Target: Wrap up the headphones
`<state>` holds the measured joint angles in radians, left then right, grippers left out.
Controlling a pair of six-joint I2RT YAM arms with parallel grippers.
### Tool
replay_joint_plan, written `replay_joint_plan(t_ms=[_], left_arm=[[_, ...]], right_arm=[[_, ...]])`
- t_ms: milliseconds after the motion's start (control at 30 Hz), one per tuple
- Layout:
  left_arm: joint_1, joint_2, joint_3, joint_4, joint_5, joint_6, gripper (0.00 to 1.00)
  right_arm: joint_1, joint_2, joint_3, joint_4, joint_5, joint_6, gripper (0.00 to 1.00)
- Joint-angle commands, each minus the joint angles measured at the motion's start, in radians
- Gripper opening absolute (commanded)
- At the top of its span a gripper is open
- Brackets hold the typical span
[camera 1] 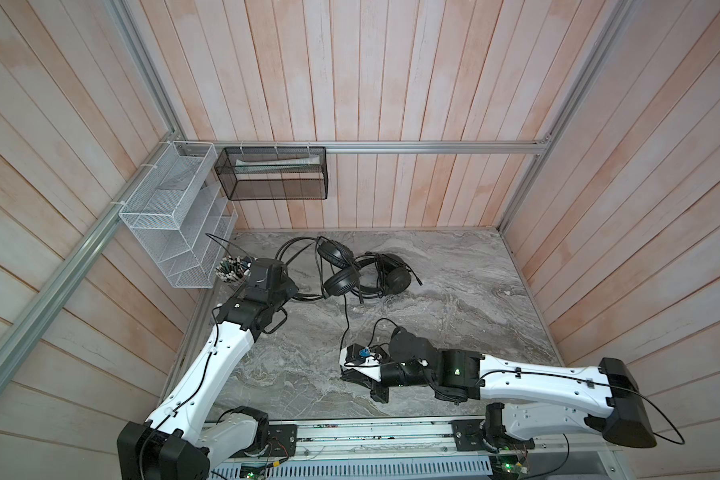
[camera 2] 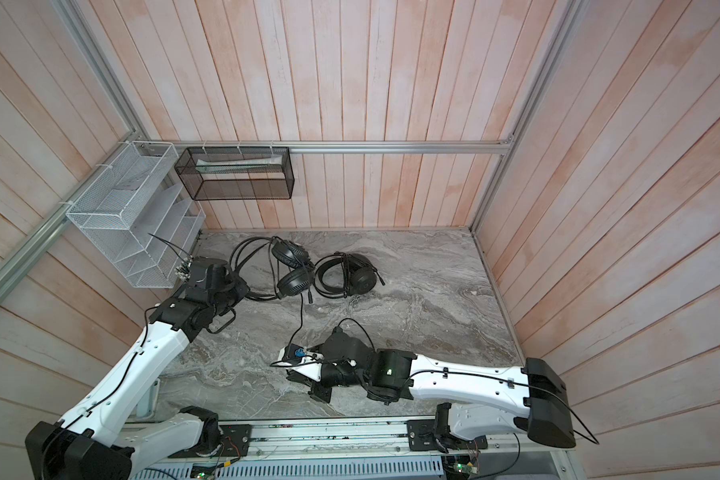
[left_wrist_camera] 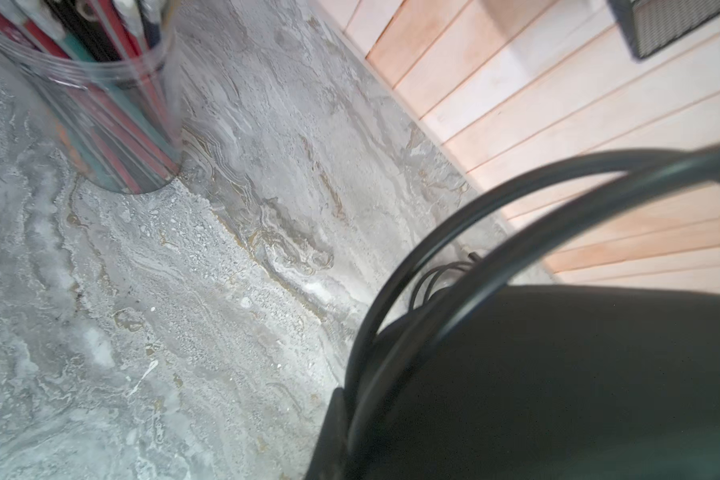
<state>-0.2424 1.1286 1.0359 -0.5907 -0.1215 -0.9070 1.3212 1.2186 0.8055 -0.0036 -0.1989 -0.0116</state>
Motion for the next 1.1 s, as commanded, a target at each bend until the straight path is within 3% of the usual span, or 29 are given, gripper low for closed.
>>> replay_joint_plan(t_ms=[0, 200, 467, 700, 767, 967, 1067], left_arm=[[0.036, -0.02, 0.074, 0.095, 0.151, -0.096, 0.0], [0.161, 0.034, 0.08, 0.143, 0.339, -0.216, 0.0], [0.175, 0.091, 0.097, 0.143, 0.239, -0.244, 0.0], [0.173, 0.155, 0.093, 0.2, 0.278, -0.323, 0.0], [0.156, 0.168, 0.105, 0.176, 0.235, -0.284, 0.0], [0.023, 0.155, 0.051, 0.131, -0.044, -0.151, 0.0], [-0.025, 0.139, -0.004, 0.146, -0.111, -0.068, 0.0]], right_arm=[[-0.001, 0.054, -0.066, 0.228, -0.078, 0.097, 0.0], [0.014, 0.174, -0.102, 0.304, -0.114, 0.131, 0.0], [0.082, 0.198, -0.042, 0.254, -0.115, 0.138, 0.0], [0.102, 0.2, -0.008, 0.197, -0.077, 0.107, 0.0], [0.102, 0.179, 0.031, 0.128, -0.061, 0.08, 0.0], [0.105, 0.126, 0.239, -0.178, 0.028, -0.044, 0.0], [0.105, 0.101, 0.364, -0.382, 0.105, -0.126, 0.0]])
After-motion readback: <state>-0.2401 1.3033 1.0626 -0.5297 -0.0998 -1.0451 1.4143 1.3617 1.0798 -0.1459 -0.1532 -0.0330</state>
